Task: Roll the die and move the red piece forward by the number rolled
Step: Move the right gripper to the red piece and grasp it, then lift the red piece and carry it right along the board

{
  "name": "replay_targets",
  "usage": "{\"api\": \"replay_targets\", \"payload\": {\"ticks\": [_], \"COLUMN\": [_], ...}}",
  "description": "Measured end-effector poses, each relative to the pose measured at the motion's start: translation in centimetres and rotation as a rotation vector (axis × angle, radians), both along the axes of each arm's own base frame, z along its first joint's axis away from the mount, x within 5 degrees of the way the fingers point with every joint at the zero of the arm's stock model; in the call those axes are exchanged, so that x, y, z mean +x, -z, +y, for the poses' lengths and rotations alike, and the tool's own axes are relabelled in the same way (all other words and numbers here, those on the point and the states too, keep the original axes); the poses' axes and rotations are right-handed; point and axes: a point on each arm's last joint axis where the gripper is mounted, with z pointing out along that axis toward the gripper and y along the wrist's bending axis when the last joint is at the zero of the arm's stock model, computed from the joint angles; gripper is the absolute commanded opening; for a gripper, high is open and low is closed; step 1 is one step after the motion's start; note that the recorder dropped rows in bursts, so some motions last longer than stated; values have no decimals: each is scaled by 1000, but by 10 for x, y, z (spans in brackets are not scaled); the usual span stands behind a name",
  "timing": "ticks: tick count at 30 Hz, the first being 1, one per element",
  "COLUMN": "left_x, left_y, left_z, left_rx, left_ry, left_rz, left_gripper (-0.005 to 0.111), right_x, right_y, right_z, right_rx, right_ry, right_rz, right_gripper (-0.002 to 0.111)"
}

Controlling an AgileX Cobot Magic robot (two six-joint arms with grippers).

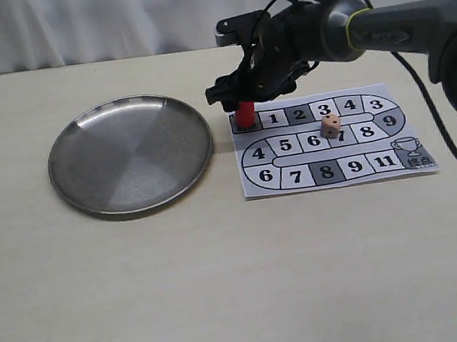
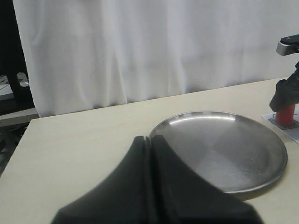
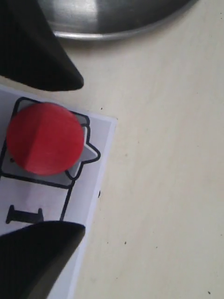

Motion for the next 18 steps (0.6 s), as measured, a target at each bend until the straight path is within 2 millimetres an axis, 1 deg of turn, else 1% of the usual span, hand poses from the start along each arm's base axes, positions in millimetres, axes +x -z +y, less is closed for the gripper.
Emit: {"api": "replay_targets", "payload": {"ticks": [1, 2, 3, 4, 5, 6, 7, 12, 14, 16, 18], "left_x": [0, 0, 0, 0, 0, 0, 0, 0, 0, 0, 0], "left_y": [0, 0, 0, 0, 0, 0, 0, 0, 0, 0, 0], "left_z": [0, 0, 0, 0, 0, 0, 0, 0, 0, 0, 0], "left_rx": [0, 0, 0, 0, 0, 0, 0, 0, 0, 0, 0], "left_ry": [0, 0, 0, 0, 0, 0, 0, 0, 0, 0, 0], "left_rz": [0, 0, 0, 0, 0, 0, 0, 0, 0, 0, 2], "left_gripper": [0, 0, 0, 0, 0, 0, 0, 0, 0, 0, 0], "right_x": [0, 0, 1, 1, 1, 1, 1, 1, 0, -2, -5], "right_y": [2, 3, 3, 3, 3, 3, 3, 2, -2, -24, -65], "right_z": [0, 0, 0, 1, 1, 1, 1, 1, 1, -1, -6], "right_rx": [-1, -1, 2, 3, 3, 3, 3, 17, 22, 7, -21], "right_ry": [0, -1, -2, -2, -2, -2, -2, 5, 9, 1, -23], "right_rz": [2, 2, -3, -4, -5, -5, -5, -3, -1, -34, -125], "right_gripper": [52, 38, 27, 23, 15, 11, 4, 5, 5, 5, 5]}}
